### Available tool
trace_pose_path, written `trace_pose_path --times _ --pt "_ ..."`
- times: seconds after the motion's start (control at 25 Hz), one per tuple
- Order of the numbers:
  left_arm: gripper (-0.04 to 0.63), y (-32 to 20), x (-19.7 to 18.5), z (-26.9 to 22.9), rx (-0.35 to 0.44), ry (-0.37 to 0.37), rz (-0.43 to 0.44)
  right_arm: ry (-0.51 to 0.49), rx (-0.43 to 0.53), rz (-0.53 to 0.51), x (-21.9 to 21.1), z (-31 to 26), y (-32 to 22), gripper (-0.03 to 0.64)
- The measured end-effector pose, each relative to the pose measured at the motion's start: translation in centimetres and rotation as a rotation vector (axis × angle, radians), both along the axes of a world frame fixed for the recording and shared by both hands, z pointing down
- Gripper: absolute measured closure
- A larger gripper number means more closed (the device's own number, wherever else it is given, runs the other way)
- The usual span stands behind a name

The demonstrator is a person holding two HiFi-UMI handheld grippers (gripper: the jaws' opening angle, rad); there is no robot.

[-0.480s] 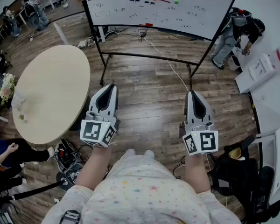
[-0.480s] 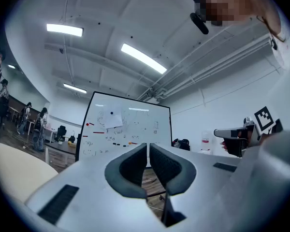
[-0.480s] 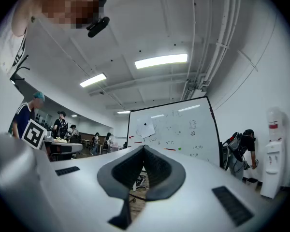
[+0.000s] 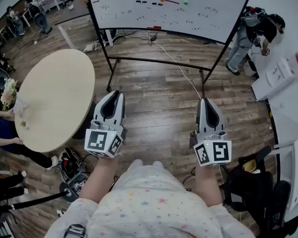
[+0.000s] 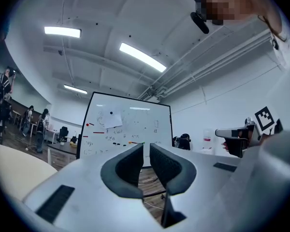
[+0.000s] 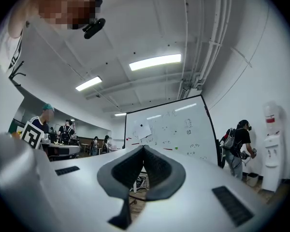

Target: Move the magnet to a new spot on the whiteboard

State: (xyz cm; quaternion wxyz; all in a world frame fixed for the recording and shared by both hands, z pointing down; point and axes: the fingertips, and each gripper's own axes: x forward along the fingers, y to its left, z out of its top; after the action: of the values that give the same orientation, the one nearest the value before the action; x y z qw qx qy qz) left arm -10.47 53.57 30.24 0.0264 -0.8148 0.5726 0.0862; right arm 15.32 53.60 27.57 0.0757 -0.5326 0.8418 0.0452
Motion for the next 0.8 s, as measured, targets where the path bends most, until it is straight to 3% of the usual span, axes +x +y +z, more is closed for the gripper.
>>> trace_pose_path --times 0.2,0.28,0.36,0.52,0.8 --pt "0.566 -0.7 1.6 -0.3 -0.004 0.001 -0.009 -0.010 0.015 -0.007 1.9 -0.4 -0.8 0.610" --pt "0.555 -1.0 2.5 -0.4 -0.002 0.001 -0.012 -0.016 0.016 -0.032 2.4 -0.5 -1.3 0.561" --pt "0.486 -1.5 3.3 -0.2 -0.014 0.004 -0.018 -0.021 0.018 -0.047 3.2 -0.6 -1.8 0.501" --pt "0.413 -2.1 4.6 0.2 -0.038 -0.006 -0.045 -0.035 0.008 -0.052 4.8 -0.2 -2.8 0.393" --pt "0.383 -4.1 4.8 0.3 -0.037 -0.013 -0.061 -0.049 -0.007 -0.060 5.3 0.6 -5.3 0.347"
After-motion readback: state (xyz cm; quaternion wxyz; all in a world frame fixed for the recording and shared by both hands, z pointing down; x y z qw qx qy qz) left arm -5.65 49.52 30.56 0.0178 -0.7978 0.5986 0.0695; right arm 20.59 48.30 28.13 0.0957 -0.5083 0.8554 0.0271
